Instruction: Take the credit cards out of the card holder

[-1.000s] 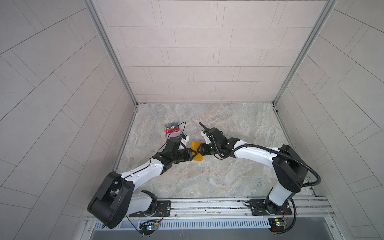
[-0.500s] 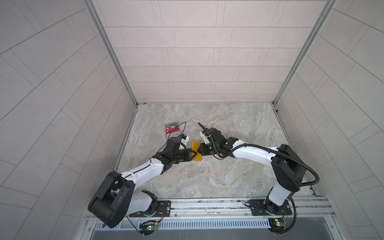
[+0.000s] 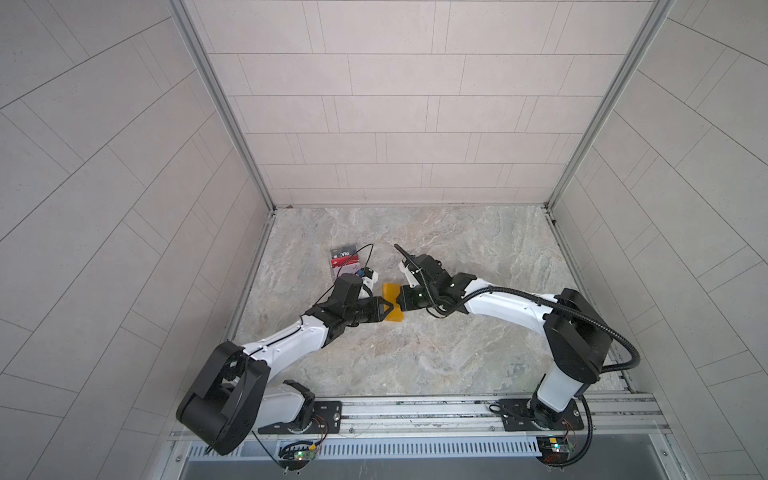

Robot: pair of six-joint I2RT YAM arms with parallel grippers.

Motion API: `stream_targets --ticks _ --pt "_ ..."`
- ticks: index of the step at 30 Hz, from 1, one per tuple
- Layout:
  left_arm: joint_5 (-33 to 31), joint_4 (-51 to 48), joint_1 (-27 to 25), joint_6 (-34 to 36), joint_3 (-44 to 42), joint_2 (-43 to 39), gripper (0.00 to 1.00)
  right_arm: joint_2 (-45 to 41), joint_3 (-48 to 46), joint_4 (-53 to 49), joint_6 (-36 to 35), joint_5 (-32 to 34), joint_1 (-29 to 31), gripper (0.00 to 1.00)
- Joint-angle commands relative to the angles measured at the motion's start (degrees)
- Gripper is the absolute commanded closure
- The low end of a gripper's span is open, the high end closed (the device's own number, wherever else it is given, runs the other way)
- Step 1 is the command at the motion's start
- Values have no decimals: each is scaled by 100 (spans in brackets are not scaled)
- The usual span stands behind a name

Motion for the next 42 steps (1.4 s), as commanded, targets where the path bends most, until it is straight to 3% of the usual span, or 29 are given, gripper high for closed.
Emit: stream_targets --ticks 1,19,28,33,42 --pt "-47 -19 -6 127 184 -171 100 -29 26 -146 -41 238 -7 100" --pt "-195 -415 125 141 200 -535 100 -495 -185 -414 -411 47 -296 100" --pt "1133 342 450 -251 198 -882 100 -868 -574 -328 -457 177 -540 96" --pt "1521 413 520 -334 276 -1162 100 -1356 -942 16 -537 7 -671 92" --pt "2164 1382 599 -1041 223 -1405 100 -2461 -2316 2209 -33 -728 -876 75"
